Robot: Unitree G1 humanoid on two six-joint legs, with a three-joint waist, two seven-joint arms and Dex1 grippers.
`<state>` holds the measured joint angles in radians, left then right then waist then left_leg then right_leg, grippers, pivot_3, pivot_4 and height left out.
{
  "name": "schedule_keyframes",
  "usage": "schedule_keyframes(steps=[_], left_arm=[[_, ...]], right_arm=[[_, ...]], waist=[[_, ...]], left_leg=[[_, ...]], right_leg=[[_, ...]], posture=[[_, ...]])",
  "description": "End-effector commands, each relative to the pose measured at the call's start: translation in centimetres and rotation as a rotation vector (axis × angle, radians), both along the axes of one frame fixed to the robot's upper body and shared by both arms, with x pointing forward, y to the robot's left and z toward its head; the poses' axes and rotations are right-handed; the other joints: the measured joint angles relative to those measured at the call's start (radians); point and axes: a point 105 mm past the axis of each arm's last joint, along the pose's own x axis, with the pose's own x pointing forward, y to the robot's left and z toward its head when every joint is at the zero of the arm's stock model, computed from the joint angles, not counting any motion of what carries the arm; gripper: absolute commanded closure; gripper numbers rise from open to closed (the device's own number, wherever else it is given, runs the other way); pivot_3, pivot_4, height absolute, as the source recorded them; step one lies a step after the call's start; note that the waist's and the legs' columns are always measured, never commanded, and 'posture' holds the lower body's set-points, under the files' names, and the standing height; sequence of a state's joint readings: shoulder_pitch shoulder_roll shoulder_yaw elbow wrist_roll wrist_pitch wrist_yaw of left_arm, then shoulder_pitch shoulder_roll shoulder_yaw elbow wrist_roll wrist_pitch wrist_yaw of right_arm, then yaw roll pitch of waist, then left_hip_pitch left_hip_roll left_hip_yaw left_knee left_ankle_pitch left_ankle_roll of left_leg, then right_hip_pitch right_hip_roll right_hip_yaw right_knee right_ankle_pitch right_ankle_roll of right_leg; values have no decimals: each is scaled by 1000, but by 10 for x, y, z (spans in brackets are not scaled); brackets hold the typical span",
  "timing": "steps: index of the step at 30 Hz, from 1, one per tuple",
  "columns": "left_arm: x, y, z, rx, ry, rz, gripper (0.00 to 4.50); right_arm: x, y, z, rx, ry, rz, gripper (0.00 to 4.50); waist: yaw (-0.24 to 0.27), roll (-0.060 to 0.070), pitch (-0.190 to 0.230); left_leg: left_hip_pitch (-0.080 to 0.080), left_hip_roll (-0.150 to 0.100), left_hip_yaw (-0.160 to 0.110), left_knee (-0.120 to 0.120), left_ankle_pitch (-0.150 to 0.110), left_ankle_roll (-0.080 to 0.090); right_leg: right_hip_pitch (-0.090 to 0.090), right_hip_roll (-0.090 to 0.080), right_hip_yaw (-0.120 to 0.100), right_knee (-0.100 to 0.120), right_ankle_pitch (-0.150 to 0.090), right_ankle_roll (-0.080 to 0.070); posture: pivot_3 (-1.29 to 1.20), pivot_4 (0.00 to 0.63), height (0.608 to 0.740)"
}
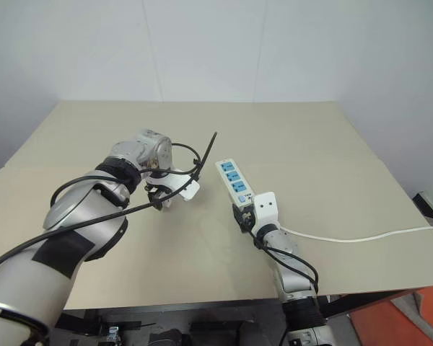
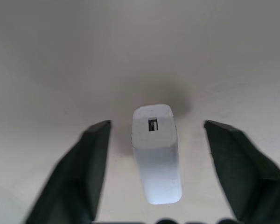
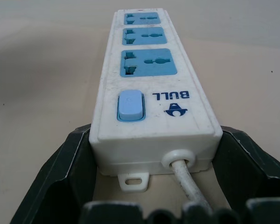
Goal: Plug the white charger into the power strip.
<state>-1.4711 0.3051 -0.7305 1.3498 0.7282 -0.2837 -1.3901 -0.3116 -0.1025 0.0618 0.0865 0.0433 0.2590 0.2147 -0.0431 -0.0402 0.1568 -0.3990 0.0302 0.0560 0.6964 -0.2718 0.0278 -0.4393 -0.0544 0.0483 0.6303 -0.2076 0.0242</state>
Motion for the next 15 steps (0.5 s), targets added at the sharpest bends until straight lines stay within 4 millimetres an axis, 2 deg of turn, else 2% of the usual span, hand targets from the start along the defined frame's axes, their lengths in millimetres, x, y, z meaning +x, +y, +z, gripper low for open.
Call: schedule_keyframes(steps=[1, 4, 5, 9, 11, 15], left_arm=[[1, 1, -1, 4, -9, 7, 2486], [0, 1, -4, 10, -4, 4, 3418], [0, 1, -5, 5, 0, 5, 3501], [3, -2, -3, -27, -27, -7, 3496], [5, -8, 6, -89, -51, -18, 3496], [3, -30, 46, -393, -52, -40, 3496]], right_arm=[[-4, -1, -13, -10, 52, -5, 1095], [-4, -2, -13, -10, 51, -8, 1095], [-4, -2, -13, -11, 50, -8, 1095], [-3, -2, -12, -14, 46, -4, 1095], [-3, -3, -11, -20, 40, 4, 1095], [-3, -6, -4, -21, 8, 76, 1095]], waist=[[1, 0, 0], [1, 0, 0], [1, 0, 0], [1, 0, 0], [2, 0, 0], [1, 0, 0]], left_leg=[[0, 0, 0, 0, 0, 0], [0, 0, 0, 0, 0, 0], [0, 0, 0, 0, 0, 0], [0, 0, 0, 0, 0, 0], [0, 0, 0, 0, 0, 0], [-1, 0, -1, 0, 0, 0]], right_leg=[[0, 0, 0, 0, 0, 0], [0, 0, 0, 0, 0, 0], [0, 0, 0, 0, 0, 0], [0, 0, 0, 0, 0, 0], [0, 0, 0, 0, 0, 0], [0, -1, -1, 0, 0, 0]], posture=[[0, 150, 740], [0, 150, 740], [0, 150, 740], [0, 150, 740], [0, 150, 740], [0, 150, 740]])
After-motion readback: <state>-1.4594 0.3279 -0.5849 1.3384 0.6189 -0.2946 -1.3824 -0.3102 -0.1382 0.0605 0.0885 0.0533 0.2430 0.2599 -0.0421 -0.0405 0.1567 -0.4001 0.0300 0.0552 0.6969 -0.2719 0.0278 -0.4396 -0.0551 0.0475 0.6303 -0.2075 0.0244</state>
